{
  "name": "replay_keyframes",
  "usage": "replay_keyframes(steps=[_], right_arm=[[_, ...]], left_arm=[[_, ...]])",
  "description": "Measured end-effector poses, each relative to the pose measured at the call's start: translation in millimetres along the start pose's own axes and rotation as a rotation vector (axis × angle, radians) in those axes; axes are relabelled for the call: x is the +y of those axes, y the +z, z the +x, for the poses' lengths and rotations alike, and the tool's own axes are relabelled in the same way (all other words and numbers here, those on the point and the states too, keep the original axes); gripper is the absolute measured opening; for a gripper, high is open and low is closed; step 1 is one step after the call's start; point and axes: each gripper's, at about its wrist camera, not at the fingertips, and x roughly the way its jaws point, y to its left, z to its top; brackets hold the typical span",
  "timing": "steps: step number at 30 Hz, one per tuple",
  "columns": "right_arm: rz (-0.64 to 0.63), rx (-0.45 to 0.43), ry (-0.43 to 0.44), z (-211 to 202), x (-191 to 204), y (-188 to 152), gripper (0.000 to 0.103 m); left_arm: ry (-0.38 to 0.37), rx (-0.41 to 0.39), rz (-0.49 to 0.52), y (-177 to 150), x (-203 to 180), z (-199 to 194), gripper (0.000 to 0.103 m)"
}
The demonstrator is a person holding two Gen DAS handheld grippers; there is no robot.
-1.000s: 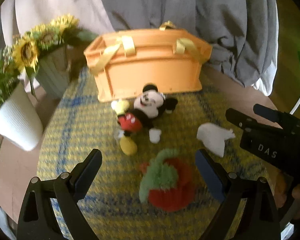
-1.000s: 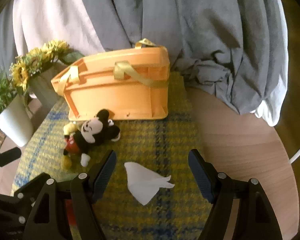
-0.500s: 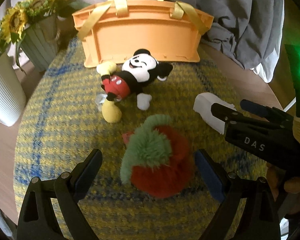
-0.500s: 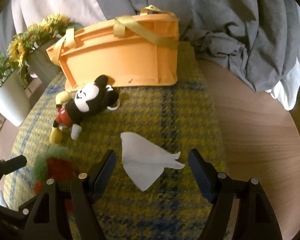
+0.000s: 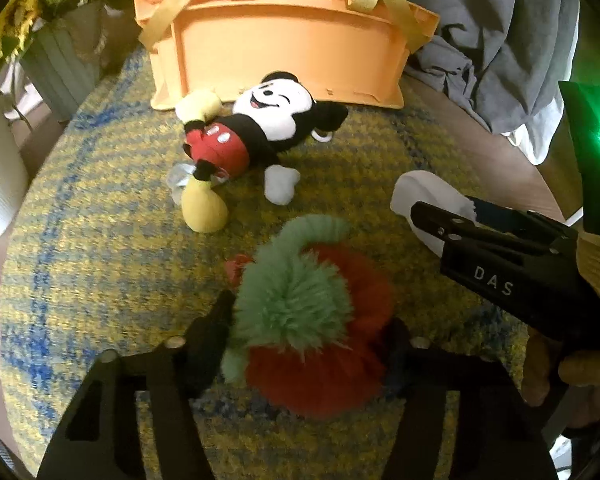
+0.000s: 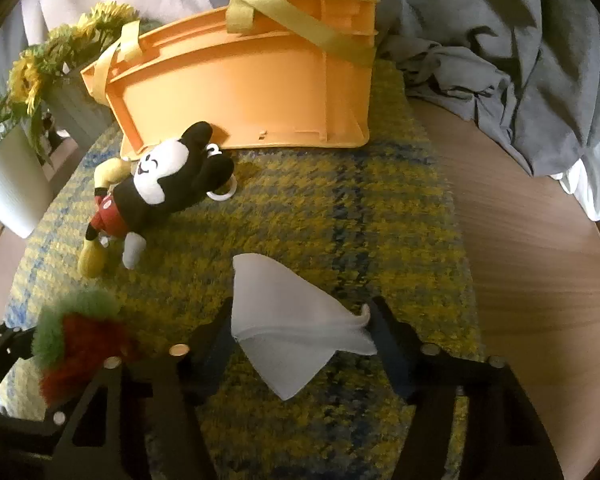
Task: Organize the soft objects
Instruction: 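Grasp the red-green pompom with the left tool while the right grasps the white cloth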
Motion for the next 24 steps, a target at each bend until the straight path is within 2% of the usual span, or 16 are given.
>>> replay_keyframes(steps=[1,6,9,24], right_arm=[[-0.001,0.001,0.001,0,1,0,0.053],[-0.005,-0.006,-0.004,-2,3,-4,0.027],[-0.001,-0.011,-0.010,-5,4,-7,0.018],[0.027,-0.098,0.000,-50,19,-7,0.016]], left_arm=[[-0.008,-0.001,0.001,0,1,0,0.055],[-0.019,-0.034,0.028,-1,-1,-2,0.044],[-0.026,-0.053,0.043,-2,-1,-6,0.041],[-0.020,-0.214,0.057,9,10,-46,0.040]])
